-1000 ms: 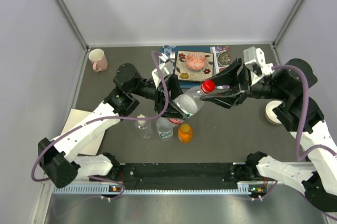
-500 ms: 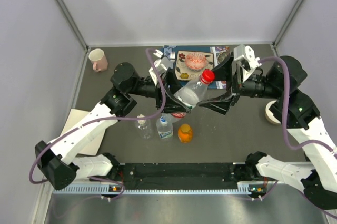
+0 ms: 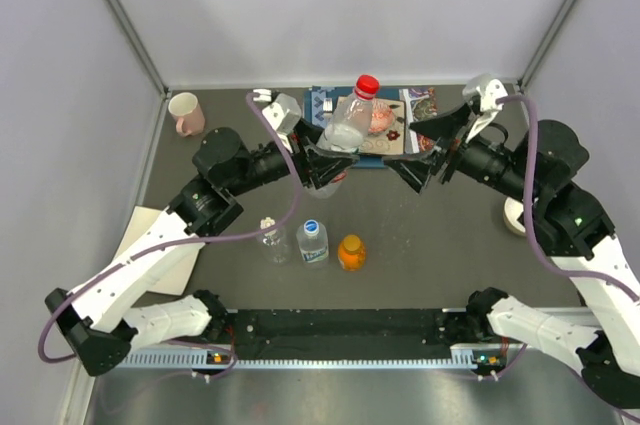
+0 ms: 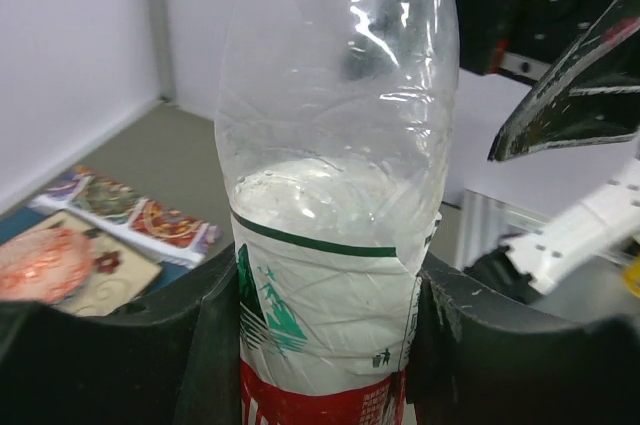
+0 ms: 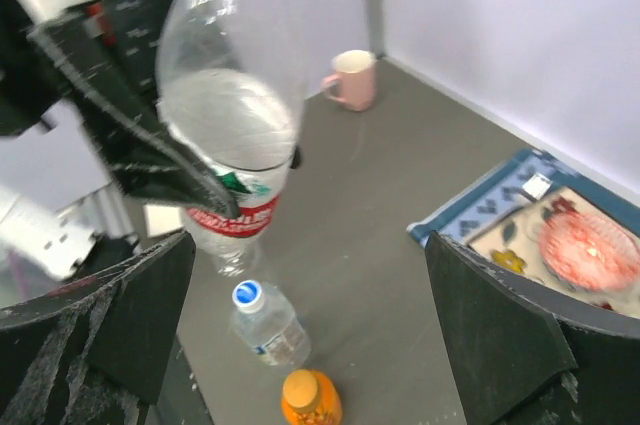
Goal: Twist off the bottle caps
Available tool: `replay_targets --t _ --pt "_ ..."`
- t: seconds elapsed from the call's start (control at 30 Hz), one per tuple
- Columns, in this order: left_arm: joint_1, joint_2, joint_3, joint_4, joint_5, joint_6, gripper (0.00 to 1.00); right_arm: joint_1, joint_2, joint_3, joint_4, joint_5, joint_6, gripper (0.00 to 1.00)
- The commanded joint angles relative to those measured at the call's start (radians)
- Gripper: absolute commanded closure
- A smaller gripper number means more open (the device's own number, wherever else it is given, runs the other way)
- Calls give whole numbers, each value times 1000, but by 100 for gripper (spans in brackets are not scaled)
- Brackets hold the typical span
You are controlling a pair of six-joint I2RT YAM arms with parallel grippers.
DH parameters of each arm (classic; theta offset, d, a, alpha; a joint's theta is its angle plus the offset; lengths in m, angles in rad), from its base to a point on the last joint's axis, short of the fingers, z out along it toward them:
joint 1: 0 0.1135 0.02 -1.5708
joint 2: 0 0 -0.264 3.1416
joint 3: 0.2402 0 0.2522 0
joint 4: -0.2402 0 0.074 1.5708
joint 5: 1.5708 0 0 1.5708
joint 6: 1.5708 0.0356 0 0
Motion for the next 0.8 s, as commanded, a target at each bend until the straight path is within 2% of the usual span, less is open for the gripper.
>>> replay_targets --t 0.0,0.07,0.1,0.2,0.43,0.57,0.77 --pt "-82 -26 10 -64 -419 159 53 -1 -51 -28 112 317 198 1" --pt "-120 -24 -1 -78 -574 222 52 -1 -53 -22 128 390 263 2" --pt "-167 -21 -7 -76 -713 247 52 -1 -59 -20 129 412 323 2" --pt "-238 -6 -12 -69 -921 334 53 -1 -68 -22 169 489 398 2" --pt "-344 58 -42 34 -1229 480 56 -1 68 142 86 521 451 2" --pt "-395 100 -64 120 -1328 543 56 -2 133 199 80 503 490 3" --pt "-403 118 -67 140 -1318 543 56 7 225 282 77 455 507 5"
